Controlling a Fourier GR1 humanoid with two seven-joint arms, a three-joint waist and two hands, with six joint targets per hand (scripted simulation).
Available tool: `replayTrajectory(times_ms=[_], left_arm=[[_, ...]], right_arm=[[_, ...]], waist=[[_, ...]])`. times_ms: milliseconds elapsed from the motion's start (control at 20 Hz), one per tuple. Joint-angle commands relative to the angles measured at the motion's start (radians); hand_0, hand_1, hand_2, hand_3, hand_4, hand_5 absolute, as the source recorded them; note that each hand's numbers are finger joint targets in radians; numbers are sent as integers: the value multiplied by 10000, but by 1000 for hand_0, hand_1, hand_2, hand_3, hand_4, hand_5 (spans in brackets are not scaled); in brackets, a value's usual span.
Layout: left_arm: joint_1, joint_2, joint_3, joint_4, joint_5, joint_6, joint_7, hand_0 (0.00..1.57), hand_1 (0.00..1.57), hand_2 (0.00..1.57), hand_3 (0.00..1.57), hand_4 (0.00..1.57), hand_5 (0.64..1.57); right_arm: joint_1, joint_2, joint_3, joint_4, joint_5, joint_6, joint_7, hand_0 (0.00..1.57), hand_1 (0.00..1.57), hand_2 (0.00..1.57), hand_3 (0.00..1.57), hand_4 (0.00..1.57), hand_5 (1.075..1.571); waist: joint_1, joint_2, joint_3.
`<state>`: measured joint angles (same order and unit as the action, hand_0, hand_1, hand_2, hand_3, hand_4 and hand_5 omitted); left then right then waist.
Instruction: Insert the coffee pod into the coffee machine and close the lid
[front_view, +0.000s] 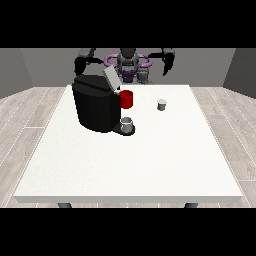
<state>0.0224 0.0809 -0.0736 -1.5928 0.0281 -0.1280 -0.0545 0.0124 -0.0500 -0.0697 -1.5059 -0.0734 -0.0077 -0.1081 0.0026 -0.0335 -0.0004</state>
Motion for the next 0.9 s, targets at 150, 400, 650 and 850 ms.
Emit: replayTrajectory(times_ms=[150, 400, 650, 850], left_arm=[[-950, 1293, 877, 889, -548, -396, 178, 0, 0, 0, 0, 507, 1571], [-1702, 1668, 615, 1466, -2041, 264, 770, 0, 0, 0, 0, 0, 1571], [-2203, 2345, 812, 3015, -3163, 634, -386, 0, 0, 0, 0, 0, 1571], [-3284, 2626, 816, 3733, -3842, 882, 119, 0, 0, 0, 0, 0, 1571]], right_arm=[[-119, 282, 479, -93, 354, -75, -400, 0, 0, 0, 0, 367, 1571], [-543, 269, 365, 210, 60, 206, -622, 0, 0, 0, 0, 288, 1571], [-626, 332, 654, 118, 413, 151, -1020, 0, 0, 0, 0, 419, 1571], [-1554, 224, 411, 645, 335, 126, -970, 0, 0, 0, 0, 486, 1571]], waist=[[-420, 460, 3], [-717, 988, 7], [-1344, 1848, 2], [-1426, 2599, 5]])
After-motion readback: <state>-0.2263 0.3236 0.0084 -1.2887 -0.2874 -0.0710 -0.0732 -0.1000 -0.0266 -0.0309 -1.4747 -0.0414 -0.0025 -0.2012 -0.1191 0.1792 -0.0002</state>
